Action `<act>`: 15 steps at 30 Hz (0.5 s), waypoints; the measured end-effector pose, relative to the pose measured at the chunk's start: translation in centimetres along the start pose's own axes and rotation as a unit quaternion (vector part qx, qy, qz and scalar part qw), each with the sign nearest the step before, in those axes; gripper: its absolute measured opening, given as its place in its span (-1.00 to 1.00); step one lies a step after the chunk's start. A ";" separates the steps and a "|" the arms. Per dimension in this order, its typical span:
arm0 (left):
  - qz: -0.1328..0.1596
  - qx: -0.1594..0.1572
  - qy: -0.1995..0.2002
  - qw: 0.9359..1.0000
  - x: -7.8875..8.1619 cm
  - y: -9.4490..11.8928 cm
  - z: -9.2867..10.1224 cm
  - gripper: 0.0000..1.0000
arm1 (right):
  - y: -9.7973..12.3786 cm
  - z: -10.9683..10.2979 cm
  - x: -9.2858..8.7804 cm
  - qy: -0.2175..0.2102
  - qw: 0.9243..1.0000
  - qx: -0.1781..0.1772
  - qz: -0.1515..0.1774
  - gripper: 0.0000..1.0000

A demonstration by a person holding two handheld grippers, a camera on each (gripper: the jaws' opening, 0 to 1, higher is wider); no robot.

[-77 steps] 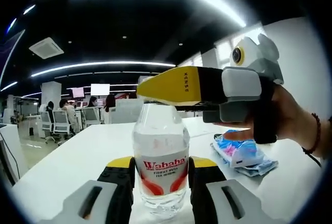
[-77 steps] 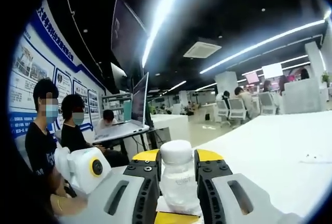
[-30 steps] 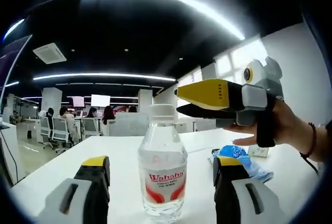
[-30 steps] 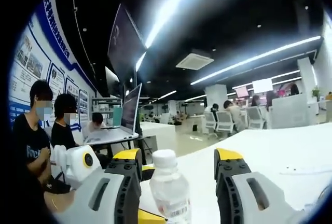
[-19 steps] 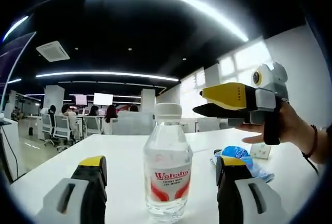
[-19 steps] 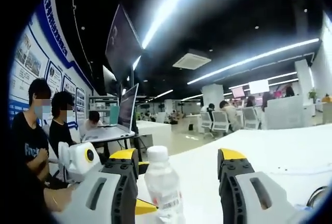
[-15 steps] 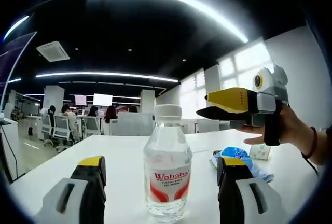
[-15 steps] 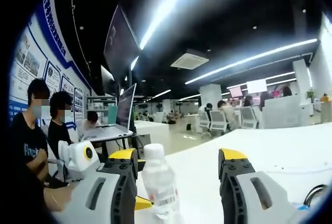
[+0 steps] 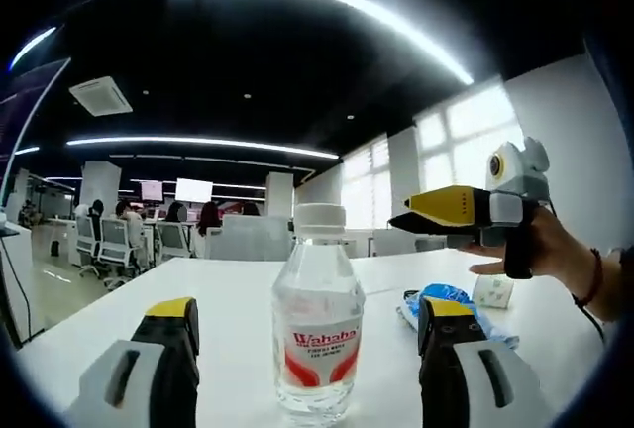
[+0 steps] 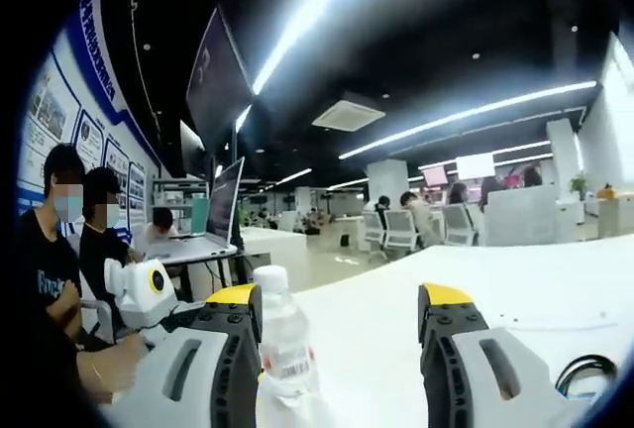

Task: Arrange the tabletop items into an orderly group along one side of the table until the central work area is clear of visible clutter.

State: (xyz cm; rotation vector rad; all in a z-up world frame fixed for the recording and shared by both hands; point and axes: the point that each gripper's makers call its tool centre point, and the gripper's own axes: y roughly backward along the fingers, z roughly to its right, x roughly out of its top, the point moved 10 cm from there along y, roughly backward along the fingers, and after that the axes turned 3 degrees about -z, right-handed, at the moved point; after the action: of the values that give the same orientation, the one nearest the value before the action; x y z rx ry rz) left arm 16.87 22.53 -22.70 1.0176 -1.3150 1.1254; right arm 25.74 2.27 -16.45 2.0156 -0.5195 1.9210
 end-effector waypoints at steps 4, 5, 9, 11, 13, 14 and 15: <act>0.001 -0.001 0.000 1.000 0.1 0.1 0.0 0.82 | 0.3 0.3 0.1 0.002 1.000 -0.005 -0.003 0.23; 0.001 -0.001 -0.001 1.000 0.1 0.1 0.0 0.83 | 0.4 0.4 0.2 0.006 1.000 -0.008 -0.003 0.23; 0.000 -0.002 -0.002 1.000 0.0 0.0 0.1 0.83 | 0.8 0.6 0.3 0.010 1.000 -0.011 -0.001 0.23; -0.001 -0.001 -0.003 1.000 0.0 0.0 0.1 0.83 | 0.9 0.6 0.4 0.009 1.000 -0.011 0.000 0.23; -0.001 -0.001 -0.003 1.000 0.0 0.0 0.1 0.83 | 1.1 0.7 0.5 0.011 1.000 -0.013 0.001 0.23; -0.001 -0.001 -0.003 1.000 0.0 0.0 0.1 0.83 | 1.2 0.7 0.5 0.013 1.000 -0.014 0.001 0.23; -0.001 0.000 -0.003 1.000 0.0 0.0 0.1 0.83 | 1.2 0.7 0.6 0.015 1.000 -0.016 0.001 0.23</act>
State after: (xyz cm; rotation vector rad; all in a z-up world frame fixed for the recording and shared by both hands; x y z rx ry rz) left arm 16.85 22.46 -22.71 1.0234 -1.3190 1.1203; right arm 25.85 0.83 -15.97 1.9652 -0.5408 1.9291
